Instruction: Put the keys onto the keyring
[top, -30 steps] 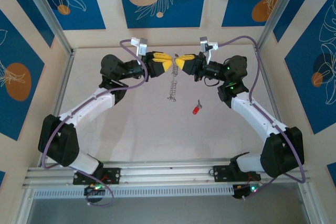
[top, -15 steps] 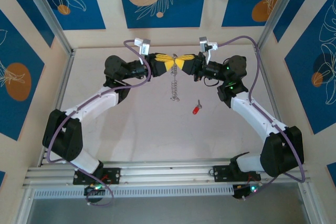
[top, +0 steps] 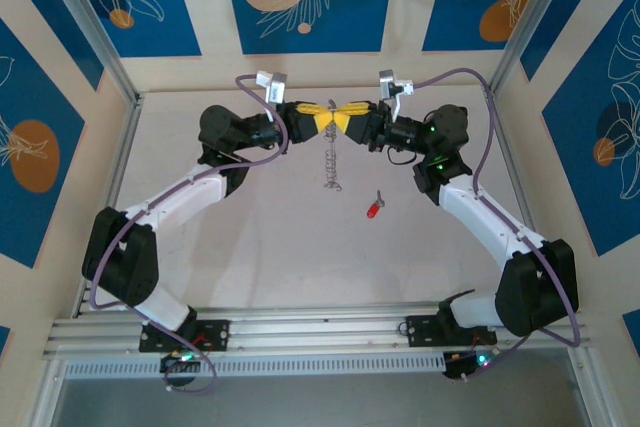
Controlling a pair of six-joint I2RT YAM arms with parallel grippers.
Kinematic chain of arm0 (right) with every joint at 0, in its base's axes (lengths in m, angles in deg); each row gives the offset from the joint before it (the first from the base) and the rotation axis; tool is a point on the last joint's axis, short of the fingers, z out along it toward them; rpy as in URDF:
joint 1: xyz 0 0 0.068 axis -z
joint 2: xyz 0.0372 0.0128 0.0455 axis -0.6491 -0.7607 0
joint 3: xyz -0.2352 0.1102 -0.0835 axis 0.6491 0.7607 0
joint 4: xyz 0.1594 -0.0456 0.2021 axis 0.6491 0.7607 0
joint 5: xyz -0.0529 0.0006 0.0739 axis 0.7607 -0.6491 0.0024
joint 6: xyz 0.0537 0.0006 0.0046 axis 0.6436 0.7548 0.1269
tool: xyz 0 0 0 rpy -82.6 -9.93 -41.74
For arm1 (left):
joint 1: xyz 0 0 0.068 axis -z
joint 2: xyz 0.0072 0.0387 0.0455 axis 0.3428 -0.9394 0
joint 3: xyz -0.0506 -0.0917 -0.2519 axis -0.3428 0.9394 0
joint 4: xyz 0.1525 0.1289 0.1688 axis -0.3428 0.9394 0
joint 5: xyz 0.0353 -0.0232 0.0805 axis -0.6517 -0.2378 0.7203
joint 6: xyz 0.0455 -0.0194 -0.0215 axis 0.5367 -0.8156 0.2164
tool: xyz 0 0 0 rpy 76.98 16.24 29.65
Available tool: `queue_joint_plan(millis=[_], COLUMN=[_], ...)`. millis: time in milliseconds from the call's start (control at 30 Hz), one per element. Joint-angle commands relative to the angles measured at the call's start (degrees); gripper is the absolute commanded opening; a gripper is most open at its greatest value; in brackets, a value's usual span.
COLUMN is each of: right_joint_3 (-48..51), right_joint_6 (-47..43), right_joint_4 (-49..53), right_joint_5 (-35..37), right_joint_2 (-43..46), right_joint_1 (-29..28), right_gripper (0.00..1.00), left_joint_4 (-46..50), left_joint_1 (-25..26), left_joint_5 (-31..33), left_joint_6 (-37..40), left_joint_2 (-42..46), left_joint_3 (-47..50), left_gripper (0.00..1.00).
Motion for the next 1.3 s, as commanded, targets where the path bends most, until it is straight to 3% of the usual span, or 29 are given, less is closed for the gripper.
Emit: queue_joint_plan(millis=[0, 67, 467, 600, 800, 1267], right_joint_3=[-0.31, 0.56, 2.75, 1.93, 0.65, -1.26], right_joint_6=[-0.46, -1.11, -3.73, -4.36, -5.73, -6.37], right_joint_4=[2.29, 3.71, 7.38, 7.75, 8.98, 8.99], right_joint_5=[1.37, 1.02, -0.96, -2.72, -3.29, -2.81], right_joint_2=[1.91, 4.10, 9.03, 8.35, 7.80, 6.10], right_joint_1=[1.51, 2.95, 4.26, 3.58, 2.48, 0.11], right_gripper=[0.39, 0.44, 0.41, 0.40, 0.30, 0.26], left_joint_4=[-0.60, 1.28, 12.49, 15.30, 18.37, 20.03], left_joint_1=[1.11, 1.11, 1.06, 1.09, 1.11, 1.11], left_joint_5=[-1.39, -1.78, -3.70, -5.01, -5.82, -6.18], left_joint_6=[1.85, 3.50, 13.70, 15.14, 16.68, 17.07], left_joint_2=[0.32, 0.93, 4.54, 5.00, 5.62, 5.62], left_joint_3=[-2.07, -2.26, -4.15, -5.29, -6.29, -7.00], left_gripper=[0.00, 0.00, 0.00, 0.00, 0.00, 0.00])
